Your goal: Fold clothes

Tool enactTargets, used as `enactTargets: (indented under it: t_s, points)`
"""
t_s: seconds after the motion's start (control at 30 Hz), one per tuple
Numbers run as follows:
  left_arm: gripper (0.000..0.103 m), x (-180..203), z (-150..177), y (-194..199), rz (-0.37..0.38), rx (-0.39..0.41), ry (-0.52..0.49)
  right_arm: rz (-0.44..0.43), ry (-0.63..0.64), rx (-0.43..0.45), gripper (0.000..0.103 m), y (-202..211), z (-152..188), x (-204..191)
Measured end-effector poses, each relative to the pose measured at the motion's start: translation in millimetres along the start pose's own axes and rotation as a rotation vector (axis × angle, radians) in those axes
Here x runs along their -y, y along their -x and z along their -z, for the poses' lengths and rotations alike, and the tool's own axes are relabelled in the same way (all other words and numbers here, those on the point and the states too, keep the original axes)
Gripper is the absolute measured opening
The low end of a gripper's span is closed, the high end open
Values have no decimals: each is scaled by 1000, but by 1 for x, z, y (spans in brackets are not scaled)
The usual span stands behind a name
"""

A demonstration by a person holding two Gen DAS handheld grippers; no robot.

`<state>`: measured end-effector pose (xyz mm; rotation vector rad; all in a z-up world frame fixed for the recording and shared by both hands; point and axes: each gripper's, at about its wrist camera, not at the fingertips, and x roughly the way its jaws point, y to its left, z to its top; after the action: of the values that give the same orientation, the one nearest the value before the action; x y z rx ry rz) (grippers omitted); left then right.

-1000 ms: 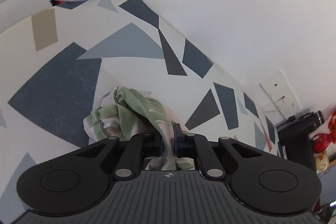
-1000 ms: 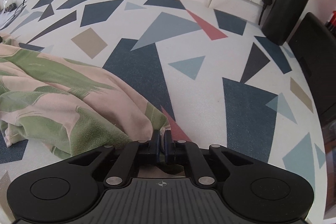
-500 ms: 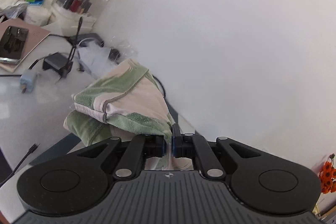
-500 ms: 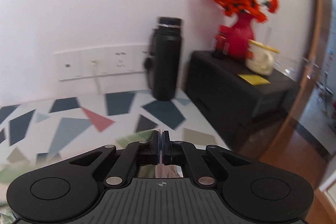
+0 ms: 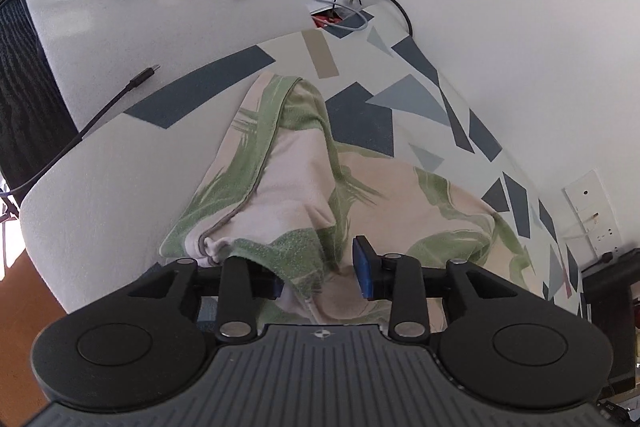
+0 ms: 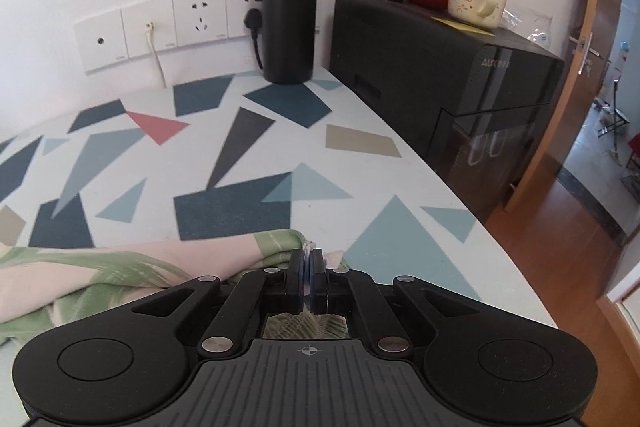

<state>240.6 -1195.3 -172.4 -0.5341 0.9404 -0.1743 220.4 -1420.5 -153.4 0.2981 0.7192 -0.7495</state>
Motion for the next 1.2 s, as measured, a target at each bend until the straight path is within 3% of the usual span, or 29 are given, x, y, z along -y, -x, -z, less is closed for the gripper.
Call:
enactTargets:
  t_s: [0.07, 0.17, 0.3, 0.43, 0.6, 0.7, 0.77, 0.83, 0.93, 1.03, 1.2]
  points:
    - [34, 4, -5, -4, 24, 11, -1, -17, -12, 40, 1, 8, -5, 0]
    - [10, 16, -11, -17, 75, 25, -32, -23, -59, 94, 1, 15, -17, -1]
    - [7, 30, -22, -39, 113, 22, -22, -28, -105, 149, 1, 13, -37, -9]
    - [5, 52, -60, -44, 160, 120, -6, -31, -131, 279, 1, 25, -84, -17]
    - [4, 81, -110, -23, 265, 260, -36, -100, -151, 519, 1, 80, -153, -26]
    - [4, 87, -125, -9, 305, 320, -50, -147, -172, 652, 1, 120, -169, -25]
    - [4, 78, -124, -9, 303, 311, -30, -169, -177, 702, 1, 139, -168, -22]
    - [4, 64, -115, -19, 262, 265, -25, -163, -147, 692, 1, 146, -156, -17]
    - [4, 29, -90, -35, 184, 161, 38, -114, -144, 585, 1, 138, -114, -2]
    - [4, -7, -63, -43, 123, 73, 120, -25, -172, 392, 1, 117, -54, 14]
    - [6, -26, -37, -39, 36, 55, 101, 92, -258, 65, 1, 83, 43, 48]
